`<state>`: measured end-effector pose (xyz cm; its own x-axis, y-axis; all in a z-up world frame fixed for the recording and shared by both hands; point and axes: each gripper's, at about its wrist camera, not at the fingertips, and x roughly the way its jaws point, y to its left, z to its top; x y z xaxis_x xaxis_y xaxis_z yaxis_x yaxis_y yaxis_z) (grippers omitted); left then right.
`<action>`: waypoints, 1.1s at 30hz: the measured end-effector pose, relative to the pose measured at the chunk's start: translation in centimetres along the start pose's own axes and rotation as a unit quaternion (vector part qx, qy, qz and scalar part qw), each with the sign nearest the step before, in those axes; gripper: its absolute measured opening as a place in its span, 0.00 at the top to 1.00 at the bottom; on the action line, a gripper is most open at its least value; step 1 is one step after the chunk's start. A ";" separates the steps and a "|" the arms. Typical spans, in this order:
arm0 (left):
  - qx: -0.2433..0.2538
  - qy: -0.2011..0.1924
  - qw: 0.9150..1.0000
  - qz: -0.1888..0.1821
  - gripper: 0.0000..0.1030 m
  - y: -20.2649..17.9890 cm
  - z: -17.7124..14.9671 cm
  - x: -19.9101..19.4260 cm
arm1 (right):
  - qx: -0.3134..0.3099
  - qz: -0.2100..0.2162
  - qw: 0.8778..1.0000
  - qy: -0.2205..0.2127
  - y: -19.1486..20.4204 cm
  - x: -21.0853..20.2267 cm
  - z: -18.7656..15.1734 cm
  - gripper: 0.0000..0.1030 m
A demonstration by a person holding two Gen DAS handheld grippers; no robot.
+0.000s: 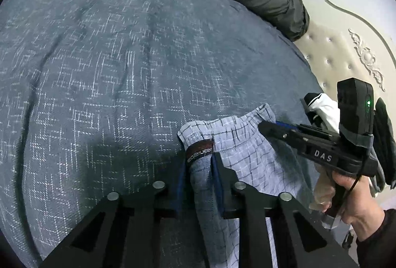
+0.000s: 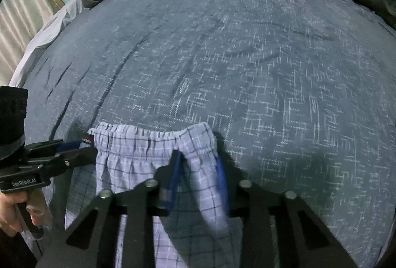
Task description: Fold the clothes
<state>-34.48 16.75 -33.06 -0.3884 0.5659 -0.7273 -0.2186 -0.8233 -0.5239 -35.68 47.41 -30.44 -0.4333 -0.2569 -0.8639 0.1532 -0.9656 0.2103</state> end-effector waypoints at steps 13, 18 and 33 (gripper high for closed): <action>0.025 -0.017 0.999 0.008 0.87 -1.6 1.7 -2.0 | 0.003 0.016 0.997 -0.076 -0.5 -4.5 0.6 0.93; 0.015 0.018 0.999 0.026 0.81 -0.6 2.1 -0.2 | 0.016 -0.033 0.998 -0.051 -0.1 -3.2 0.7 0.80; 0.032 0.044 0.998 0.022 0.47 -1.8 -9.5 -9.0 | 0.020 0.024 0.999 -0.027 4.8 -9.2 -10.9 0.69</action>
<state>-22.10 13.57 -29.79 -0.3189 0.5290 -0.7864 -0.2603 -0.8467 -0.4641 -21.26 45.57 -26.52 -0.4735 -0.3033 -0.8269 0.1395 -0.9528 0.2697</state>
